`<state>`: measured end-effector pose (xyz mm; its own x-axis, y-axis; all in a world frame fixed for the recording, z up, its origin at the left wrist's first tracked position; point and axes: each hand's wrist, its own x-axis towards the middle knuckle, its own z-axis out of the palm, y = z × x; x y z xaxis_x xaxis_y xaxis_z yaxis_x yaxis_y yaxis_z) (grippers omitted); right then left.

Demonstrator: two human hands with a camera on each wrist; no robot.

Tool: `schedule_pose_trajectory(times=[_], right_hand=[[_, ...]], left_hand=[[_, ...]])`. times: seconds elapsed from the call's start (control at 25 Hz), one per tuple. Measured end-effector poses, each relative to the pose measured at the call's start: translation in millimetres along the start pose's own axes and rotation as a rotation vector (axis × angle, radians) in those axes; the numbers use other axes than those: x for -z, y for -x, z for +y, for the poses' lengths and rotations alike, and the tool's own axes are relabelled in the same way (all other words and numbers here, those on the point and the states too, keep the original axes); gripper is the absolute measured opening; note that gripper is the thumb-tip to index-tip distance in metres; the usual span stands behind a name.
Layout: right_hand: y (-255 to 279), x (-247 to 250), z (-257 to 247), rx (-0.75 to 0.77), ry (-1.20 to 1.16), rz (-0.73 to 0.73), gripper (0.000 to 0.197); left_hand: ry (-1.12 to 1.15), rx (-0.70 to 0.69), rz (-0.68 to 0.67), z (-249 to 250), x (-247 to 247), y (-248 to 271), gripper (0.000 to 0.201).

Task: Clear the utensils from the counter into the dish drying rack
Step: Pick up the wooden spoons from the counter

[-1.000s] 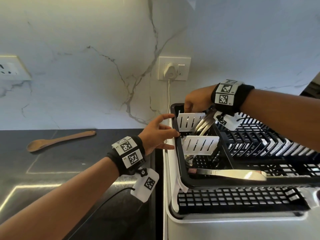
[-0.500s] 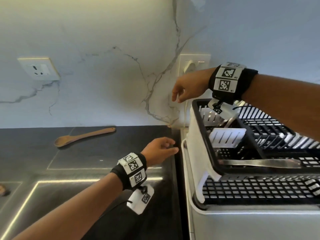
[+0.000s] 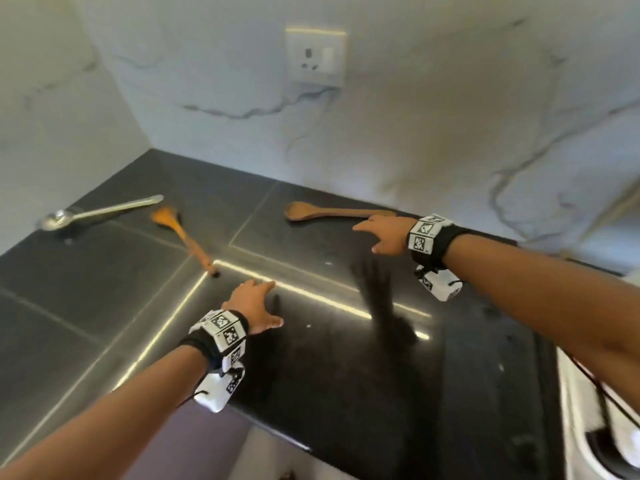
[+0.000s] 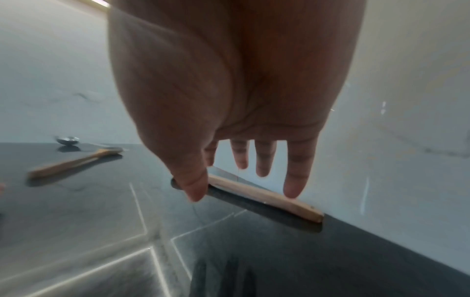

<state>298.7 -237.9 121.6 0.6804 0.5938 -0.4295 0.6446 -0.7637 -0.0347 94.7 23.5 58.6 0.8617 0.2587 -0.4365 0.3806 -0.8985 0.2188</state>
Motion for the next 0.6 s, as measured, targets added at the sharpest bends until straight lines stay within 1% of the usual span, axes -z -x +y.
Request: schedule_pose_trajectory(times=[0.04,0.12,0.2,0.28,0.32,0.36,0.44,0.52,0.56,0.6], right_hand=[[-26.5,-4.4,-6.3,-0.004,-0.007,0.043,0.077],[-71.5,-10.7,-10.3,-0.060,-0.055,0.085,0.082],[-102.9,-14.9,-8.5,-0.135,-0.084,0.063,0.083],[-116.8,-19.8,-7.4,-0.169,-0.069,0.036,0.077],[-115.5,-20.2,-9.7,-0.183,-0.061,0.054,0.072],[-110.5,-20.2,-16.9,-0.201,-0.073,0.103,0.065],[-92.0,-18.5,-36.0,-0.201,-0.094,0.196,0.050],[-66.0,-26.4,-59.0,-0.191,-0.116,0.213,0.038],[-50.2,-33.8,-72.6,-0.193,-0.128,0.201,0.037],[-35.2,-43.4,-83.8,-0.198,-0.148,0.179,0.040]], left_hand=[[0.011,0.000,-0.009,-15.4,-0.6,-2.7,0.090],[0.032,-0.026,-0.031,-35.8,-4.6,-5.3,0.075],[0.060,-0.072,0.008,-51.0,-3.5,-8.7,0.057],[0.165,-0.070,0.086,-67.5,7.2,-16.8,0.043],[0.222,-0.056,0.138,-75.1,15.9,-22.9,0.038],[0.258,-0.036,0.192,-85.1,26.5,-30.7,0.036],[0.272,0.012,0.272,-108.2,49.8,-51.9,0.033],[0.282,0.056,0.269,-130.0,70.8,-74.2,0.038],[0.294,0.078,0.244,-138.3,77.2,-84.9,0.044],[0.293,0.095,0.221,-144.3,81.3,-95.2,0.052]])
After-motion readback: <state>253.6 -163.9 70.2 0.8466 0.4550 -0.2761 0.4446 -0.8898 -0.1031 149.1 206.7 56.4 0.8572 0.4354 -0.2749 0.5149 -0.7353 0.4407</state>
